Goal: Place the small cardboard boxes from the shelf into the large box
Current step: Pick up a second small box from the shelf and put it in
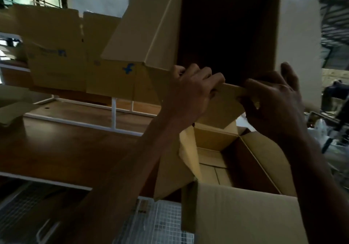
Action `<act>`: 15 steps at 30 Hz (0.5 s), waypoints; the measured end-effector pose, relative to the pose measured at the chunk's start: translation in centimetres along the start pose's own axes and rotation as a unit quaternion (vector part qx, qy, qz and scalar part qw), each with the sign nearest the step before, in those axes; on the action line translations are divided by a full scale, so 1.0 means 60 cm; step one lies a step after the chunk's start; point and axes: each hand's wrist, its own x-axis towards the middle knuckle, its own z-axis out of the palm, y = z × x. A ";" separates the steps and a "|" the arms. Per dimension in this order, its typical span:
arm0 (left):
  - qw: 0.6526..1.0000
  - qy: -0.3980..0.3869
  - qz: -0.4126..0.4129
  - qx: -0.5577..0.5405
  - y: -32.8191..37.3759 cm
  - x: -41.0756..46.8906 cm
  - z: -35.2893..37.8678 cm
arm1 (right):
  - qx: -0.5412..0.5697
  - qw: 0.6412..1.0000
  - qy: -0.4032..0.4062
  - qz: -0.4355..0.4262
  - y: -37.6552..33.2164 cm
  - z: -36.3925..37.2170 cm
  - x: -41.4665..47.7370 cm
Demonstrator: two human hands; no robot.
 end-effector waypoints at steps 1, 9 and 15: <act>1.000 0.000 0.003 -0.007 0.026 0.006 0.022 | 0.000 1.000 0.003 0.000 0.031 0.003 -0.016; 0.999 -0.046 -0.008 -0.019 0.221 0.022 0.208 | 0.037 0.998 -0.049 0.025 0.265 0.043 -0.150; 0.989 -0.141 -0.033 -0.040 0.306 -0.014 0.287 | 0.085 0.992 -0.092 0.029 0.352 0.092 -0.233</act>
